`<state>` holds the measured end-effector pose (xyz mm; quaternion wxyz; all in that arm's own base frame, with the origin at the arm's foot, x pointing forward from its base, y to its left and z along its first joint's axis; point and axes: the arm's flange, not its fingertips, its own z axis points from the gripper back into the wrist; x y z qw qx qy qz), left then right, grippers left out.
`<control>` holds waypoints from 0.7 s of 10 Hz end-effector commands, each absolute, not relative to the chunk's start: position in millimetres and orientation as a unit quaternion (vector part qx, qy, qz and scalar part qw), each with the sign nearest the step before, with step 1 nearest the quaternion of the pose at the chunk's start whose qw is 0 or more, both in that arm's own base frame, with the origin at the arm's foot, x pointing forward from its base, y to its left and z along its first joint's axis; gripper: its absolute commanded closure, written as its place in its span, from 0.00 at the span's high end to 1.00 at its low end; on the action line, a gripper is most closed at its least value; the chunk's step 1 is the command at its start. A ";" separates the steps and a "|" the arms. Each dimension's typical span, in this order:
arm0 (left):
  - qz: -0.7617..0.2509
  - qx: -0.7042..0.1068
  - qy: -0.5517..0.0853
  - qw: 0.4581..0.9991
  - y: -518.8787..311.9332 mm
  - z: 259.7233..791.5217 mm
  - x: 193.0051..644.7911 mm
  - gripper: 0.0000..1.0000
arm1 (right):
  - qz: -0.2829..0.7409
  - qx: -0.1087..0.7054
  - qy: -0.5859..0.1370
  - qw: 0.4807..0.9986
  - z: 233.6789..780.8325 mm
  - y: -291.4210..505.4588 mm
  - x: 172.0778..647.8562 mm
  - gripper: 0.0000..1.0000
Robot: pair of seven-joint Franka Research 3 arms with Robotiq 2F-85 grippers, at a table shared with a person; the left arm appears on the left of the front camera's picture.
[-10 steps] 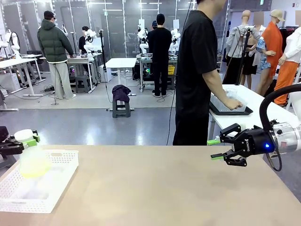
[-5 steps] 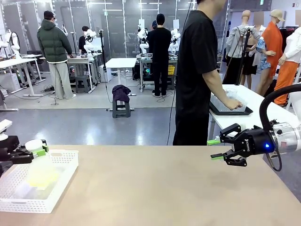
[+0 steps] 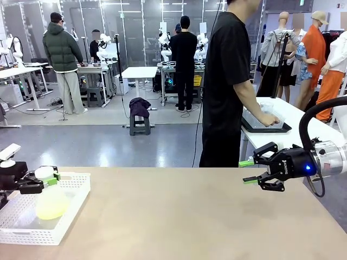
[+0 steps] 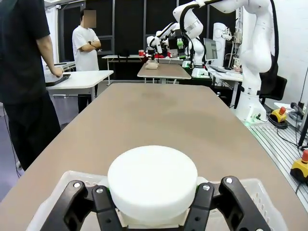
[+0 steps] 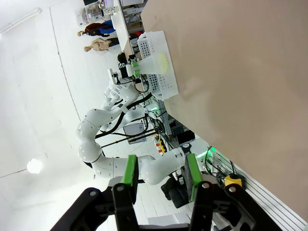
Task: Prepare the solutions needed for the experiment.
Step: When the human places the Big flask in the center of the table, pick up the Big flask and place it in the left Organizing basket.
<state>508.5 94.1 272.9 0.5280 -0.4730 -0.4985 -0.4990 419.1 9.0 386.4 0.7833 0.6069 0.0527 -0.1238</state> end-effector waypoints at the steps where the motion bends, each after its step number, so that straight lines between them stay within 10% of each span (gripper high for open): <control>1: -0.506 -0.472 -0.494 0.526 91.9 272.2 509.1 0.44 | -0.119 0.605 0.056 0.785 389.0 8.4 419.8 0.51; 7: -0.510 -0.478 -0.491 0.520 98.7 268.2 503.8 1.00 | -0.119 0.605 0.056 0.785 389.0 8.4 419.8 0.51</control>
